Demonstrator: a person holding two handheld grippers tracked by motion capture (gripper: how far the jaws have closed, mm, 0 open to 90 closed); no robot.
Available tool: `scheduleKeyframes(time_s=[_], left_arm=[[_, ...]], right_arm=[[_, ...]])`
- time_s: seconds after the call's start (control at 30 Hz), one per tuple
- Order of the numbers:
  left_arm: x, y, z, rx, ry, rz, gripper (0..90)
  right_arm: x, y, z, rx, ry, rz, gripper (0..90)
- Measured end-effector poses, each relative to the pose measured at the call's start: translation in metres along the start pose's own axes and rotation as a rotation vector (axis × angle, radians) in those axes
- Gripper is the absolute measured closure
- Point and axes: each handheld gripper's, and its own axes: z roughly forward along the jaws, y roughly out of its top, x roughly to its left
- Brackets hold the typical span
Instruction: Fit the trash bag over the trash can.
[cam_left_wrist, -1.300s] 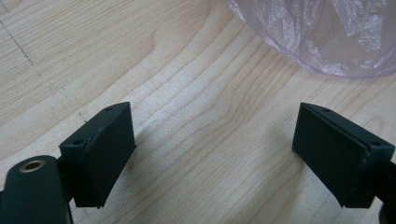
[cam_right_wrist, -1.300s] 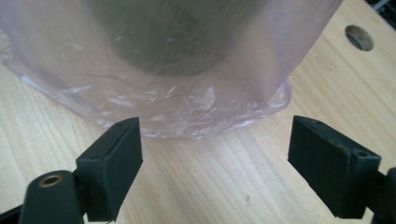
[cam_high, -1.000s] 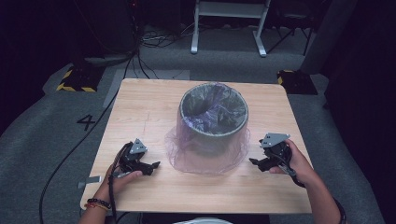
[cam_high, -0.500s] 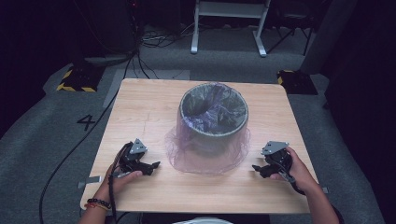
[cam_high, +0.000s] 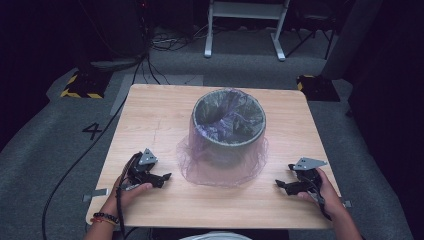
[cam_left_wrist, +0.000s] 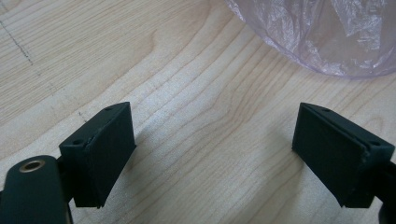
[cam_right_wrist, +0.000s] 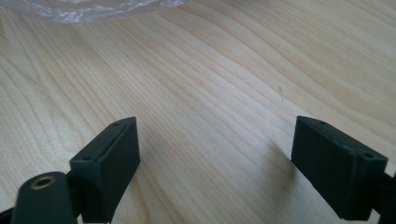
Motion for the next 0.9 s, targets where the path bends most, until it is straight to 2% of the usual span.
scheduleKeyframes(time_s=[0.1,0.27,0.9], left_arm=[[0.0,0.0,0.0,0.0,0.0,0.0,12.7],[0.0,0.0,0.0,0.0,0.0,0.0,12.7],[0.0,0.0,0.0,0.001,-0.001,-0.001,12.6]], right_arm=[[-0.002,-0.009,-0.003,-0.036,-0.007,0.042,14.4],[-0.003,-0.014,-0.008,-0.035,-0.031,0.064,13.8],[-0.005,-0.015,-0.009,-0.031,-0.025,0.06,12.0]])
